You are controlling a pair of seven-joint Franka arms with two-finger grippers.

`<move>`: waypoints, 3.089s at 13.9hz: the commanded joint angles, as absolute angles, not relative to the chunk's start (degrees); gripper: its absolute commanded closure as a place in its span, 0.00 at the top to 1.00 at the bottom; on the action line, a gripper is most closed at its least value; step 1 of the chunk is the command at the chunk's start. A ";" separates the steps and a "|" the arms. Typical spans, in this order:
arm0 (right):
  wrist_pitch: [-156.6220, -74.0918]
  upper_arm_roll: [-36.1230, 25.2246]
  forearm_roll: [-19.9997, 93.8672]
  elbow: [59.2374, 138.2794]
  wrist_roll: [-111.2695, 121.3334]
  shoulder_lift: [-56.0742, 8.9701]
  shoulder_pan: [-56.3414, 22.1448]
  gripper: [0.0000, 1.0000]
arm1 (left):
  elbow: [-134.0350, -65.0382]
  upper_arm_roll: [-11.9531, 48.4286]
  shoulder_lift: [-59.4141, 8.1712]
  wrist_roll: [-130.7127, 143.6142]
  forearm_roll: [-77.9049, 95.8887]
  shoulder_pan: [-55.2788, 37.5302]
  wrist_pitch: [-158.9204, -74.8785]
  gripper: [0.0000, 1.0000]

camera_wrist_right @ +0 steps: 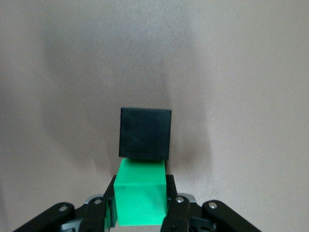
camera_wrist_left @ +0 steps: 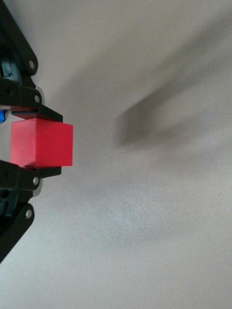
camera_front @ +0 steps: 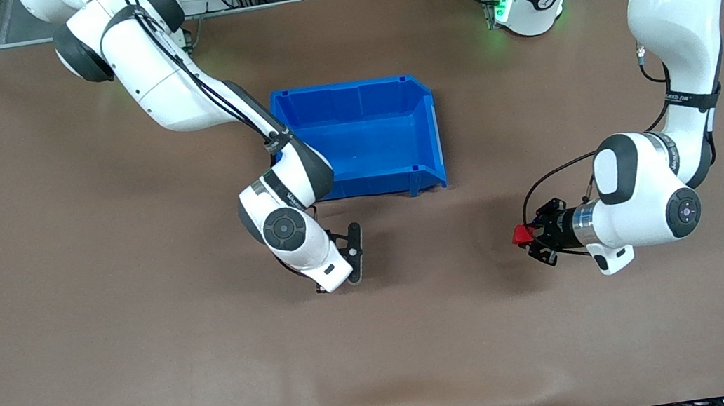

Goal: Attach green and red cubes to black cube
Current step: 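Open the right gripper beside the black cube and withdraw it, then carry the red cube against the black cube's free side with the left gripper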

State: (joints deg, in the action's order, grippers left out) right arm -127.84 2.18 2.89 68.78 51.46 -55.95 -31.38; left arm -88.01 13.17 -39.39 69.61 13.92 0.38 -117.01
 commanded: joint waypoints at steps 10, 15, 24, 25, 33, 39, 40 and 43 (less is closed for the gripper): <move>-132.28 1.85 1.85 68.99 51.24 -55.99 -31.64 1.00 | -87.54 13.18 -39.29 71.36 15.03 0.00 -117.86 0.00; -131.66 1.93 2.20 73.20 50.98 -51.87 -31.29 1.00 | -87.36 13.18 -39.73 74.18 14.94 -1.05 -117.86 0.00; -120.50 1.76 2.55 73.56 26.31 -44.30 -23.31 1.00 | -84.65 13.18 -40.87 81.11 18.37 -5.01 -118.39 0.00; -120.32 1.76 2.55 73.56 25.06 -43.34 -20.77 1.00 | -83.59 13.18 -41.48 82.25 18.37 -5.62 -118.39 0.00; -111.01 1.76 2.37 78.73 25.14 -28.15 -3.01 1.00 | -79.46 13.18 -45.17 91.48 18.37 -10.36 -123.05 0.00; -105.58 1.76 2.11 91.66 24.96 -11.19 4.65 1.00 | -77.52 13.27 -47.19 99.13 18.46 -13.88 -128.05 0.00; -103.21 1.76 2.11 92.10 24.96 -9.16 6.05 1.00 | -77.17 13.27 -47.37 100.62 18.72 -14.76 -128.58 0.00; -98.28 1.32 2.02 92.11 22.42 -4.58 7.03 1.00 | -75.94 13.27 -49.21 105.37 18.81 -17.75 -131.74 0.00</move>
